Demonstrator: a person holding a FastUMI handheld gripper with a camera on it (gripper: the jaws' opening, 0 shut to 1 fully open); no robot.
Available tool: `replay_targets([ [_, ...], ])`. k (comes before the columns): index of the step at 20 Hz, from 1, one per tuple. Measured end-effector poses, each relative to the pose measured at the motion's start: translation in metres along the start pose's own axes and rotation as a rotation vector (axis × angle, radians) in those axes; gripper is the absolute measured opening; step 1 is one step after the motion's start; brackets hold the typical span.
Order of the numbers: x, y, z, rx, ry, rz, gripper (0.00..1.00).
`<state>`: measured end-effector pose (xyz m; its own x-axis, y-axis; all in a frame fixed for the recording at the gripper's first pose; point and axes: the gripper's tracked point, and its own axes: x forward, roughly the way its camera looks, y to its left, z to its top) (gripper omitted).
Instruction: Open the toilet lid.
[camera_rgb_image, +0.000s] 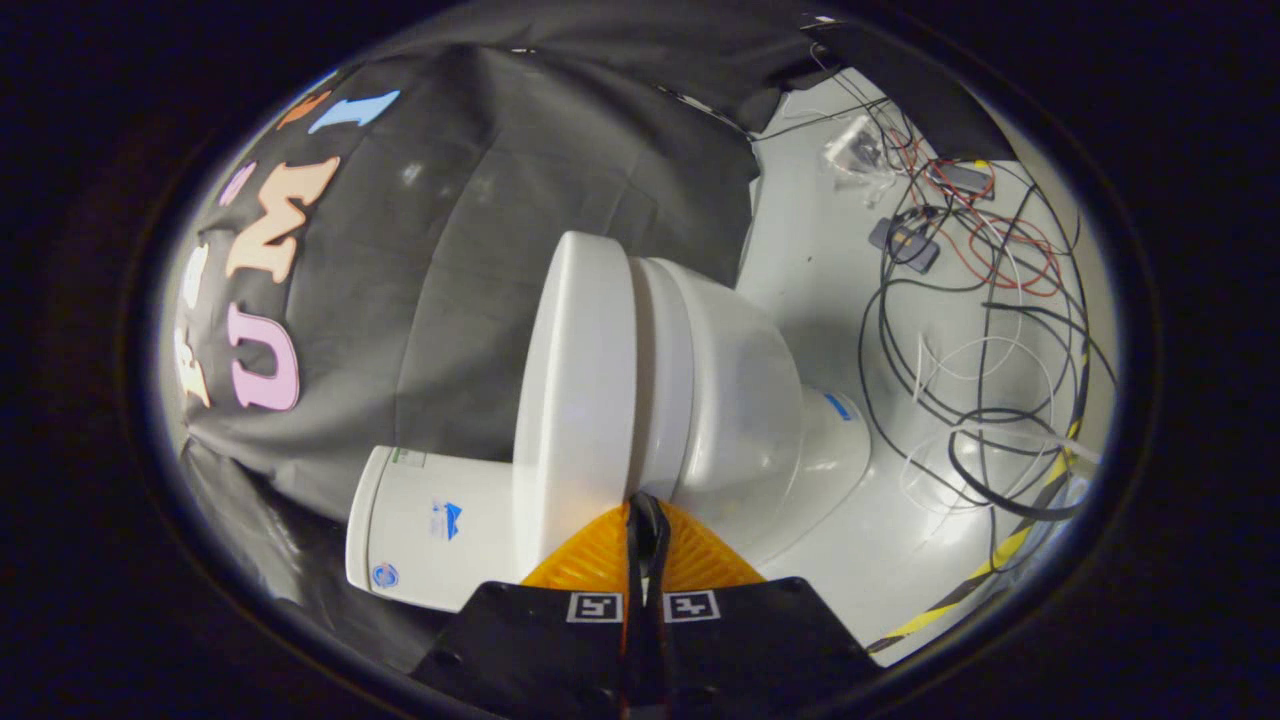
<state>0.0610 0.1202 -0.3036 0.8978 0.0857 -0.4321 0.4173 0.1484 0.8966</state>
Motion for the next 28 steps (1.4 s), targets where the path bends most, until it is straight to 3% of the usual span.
replay_targets([
  [1, -0.003, 0.003, 0.006, 0.041, -0.005, 0.006, 0.01],
  [6, -0.007, 0.012, 0.005, 0.021, -0.020, -0.042, 0.01],
  [13, -0.022, 0.048, 0.009, -0.127, -0.060, -0.109, 0.01],
  [21, -0.033, 0.076, 0.010, -0.166, -0.077, -0.137, 0.01],
  [28, -0.046, 0.119, 0.010, -0.278, -0.094, -0.160, 0.01],
])
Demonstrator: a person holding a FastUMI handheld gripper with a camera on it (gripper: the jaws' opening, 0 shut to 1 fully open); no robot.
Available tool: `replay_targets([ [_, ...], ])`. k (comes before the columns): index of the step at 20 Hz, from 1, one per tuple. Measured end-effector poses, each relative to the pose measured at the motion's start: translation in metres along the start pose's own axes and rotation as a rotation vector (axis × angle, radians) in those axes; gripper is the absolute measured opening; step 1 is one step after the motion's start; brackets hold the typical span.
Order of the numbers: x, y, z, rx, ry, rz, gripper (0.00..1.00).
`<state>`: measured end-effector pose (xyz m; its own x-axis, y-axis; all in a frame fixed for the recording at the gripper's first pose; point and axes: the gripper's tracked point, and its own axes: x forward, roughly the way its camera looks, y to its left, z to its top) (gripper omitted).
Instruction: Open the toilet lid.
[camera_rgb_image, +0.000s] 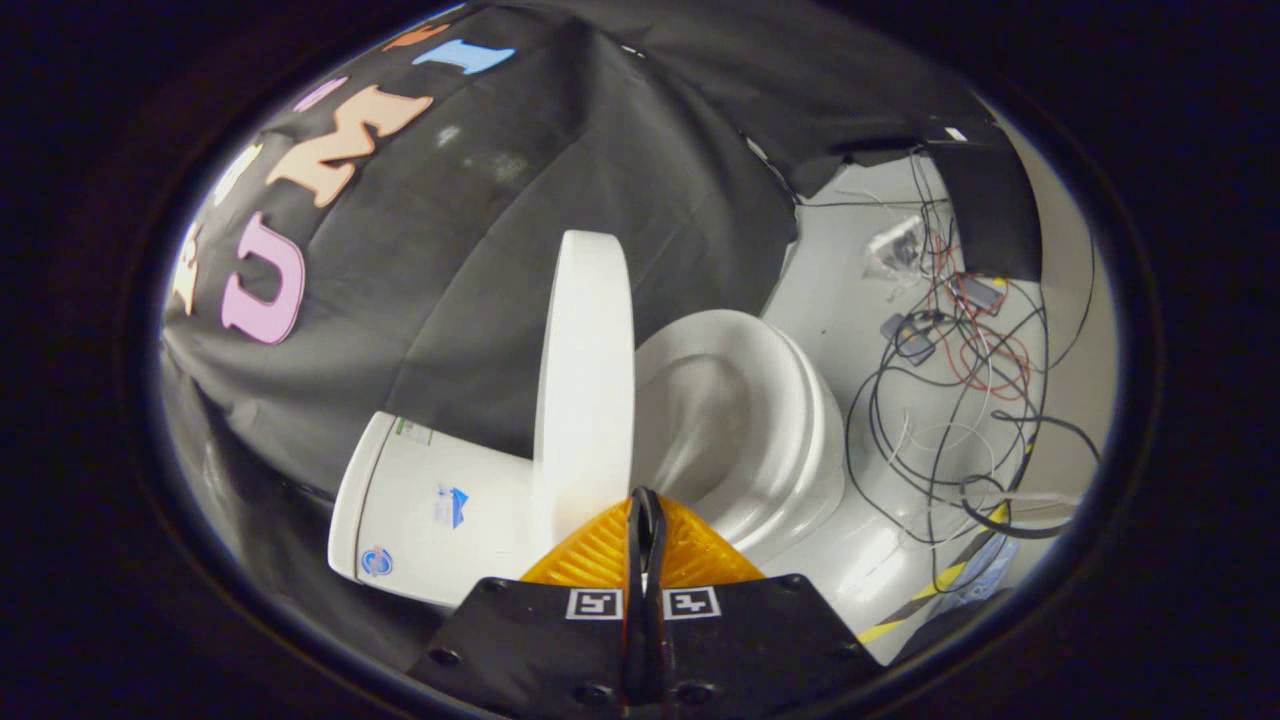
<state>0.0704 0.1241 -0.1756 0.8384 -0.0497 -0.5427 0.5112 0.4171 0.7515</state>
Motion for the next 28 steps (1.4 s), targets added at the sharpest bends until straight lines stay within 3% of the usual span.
replay_targets([
  [9, -0.018, 0.046, 0.006, -0.097, -0.026, -0.026, 0.01],
  [20, -0.035, 0.105, 0.008, -0.311, -0.102, -0.061, 0.00],
  [28, -0.043, 0.151, 0.002, -0.377, -0.127, -0.042, 0.00],
])
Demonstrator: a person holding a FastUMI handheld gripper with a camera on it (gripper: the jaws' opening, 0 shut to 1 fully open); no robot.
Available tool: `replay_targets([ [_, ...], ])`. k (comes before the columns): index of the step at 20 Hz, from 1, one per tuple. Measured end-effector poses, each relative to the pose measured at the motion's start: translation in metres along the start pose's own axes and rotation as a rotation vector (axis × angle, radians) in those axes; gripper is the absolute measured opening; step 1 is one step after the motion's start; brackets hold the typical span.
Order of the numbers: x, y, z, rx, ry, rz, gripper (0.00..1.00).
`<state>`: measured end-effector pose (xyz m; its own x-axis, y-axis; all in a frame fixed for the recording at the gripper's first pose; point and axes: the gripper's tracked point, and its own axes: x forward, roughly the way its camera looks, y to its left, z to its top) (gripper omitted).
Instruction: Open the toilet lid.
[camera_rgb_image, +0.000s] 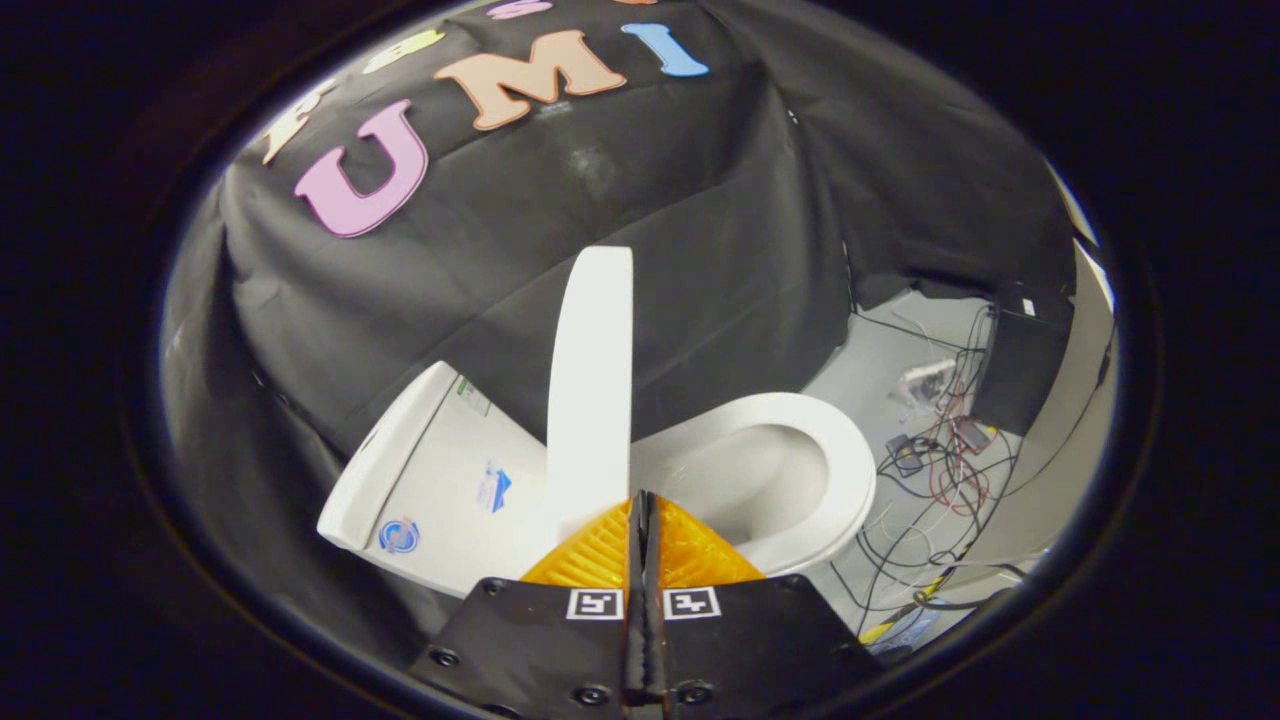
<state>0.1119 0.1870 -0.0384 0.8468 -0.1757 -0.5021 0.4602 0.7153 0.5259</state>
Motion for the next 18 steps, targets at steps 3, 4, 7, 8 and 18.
replay_targets([
  [3, -0.003, 0.021, 0.005, -0.057, -0.021, 0.018, 0.00],
  [4, -0.004, 0.028, 0.006, -0.058, -0.026, 0.027, 0.00],
  [7, -0.005, 0.042, 0.006, -0.063, -0.035, 0.042, 0.00],
  [8, -0.005, 0.045, 0.006, -0.078, -0.035, 0.040, 0.01],
  [18, -0.007, 0.096, 0.003, -0.156, -0.050, 0.054, 0.01],
])
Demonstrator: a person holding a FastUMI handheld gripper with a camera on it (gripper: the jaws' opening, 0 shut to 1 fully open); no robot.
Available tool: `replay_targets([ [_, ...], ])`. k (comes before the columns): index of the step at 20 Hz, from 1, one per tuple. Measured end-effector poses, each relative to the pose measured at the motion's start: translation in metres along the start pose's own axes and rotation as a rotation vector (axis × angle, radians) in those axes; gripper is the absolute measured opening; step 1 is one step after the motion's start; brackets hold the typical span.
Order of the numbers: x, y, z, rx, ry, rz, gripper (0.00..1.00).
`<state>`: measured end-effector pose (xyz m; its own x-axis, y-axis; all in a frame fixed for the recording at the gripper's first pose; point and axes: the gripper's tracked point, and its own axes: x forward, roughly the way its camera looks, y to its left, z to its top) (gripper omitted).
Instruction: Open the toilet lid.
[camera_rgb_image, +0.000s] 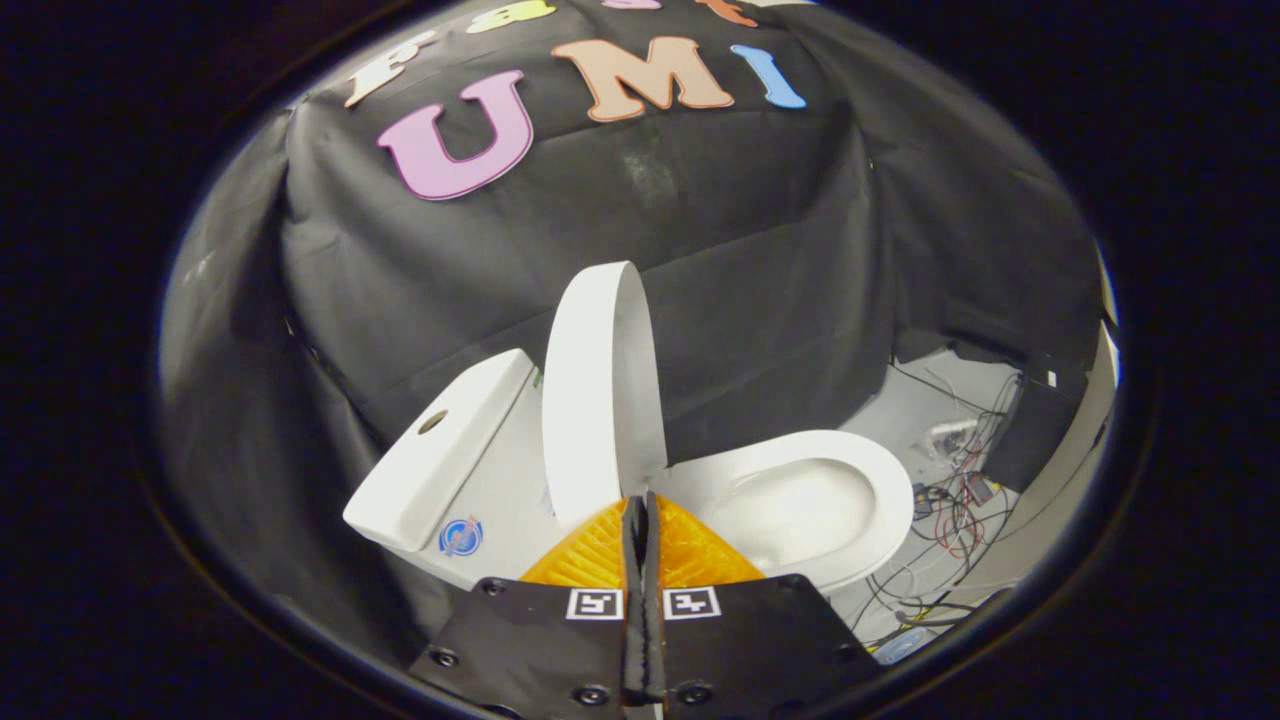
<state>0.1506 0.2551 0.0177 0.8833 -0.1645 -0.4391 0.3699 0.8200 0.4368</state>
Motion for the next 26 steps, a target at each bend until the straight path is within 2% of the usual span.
replay_targets([
  [15, 0.010, 0.078, -0.010, -0.123, -0.059, 0.043, 0.00],
  [23, 0.017, 0.103, -0.015, -0.255, -0.092, 0.060, 0.00],
  [26, 0.016, 0.107, -0.017, -0.257, -0.113, 0.046, 0.05],
])
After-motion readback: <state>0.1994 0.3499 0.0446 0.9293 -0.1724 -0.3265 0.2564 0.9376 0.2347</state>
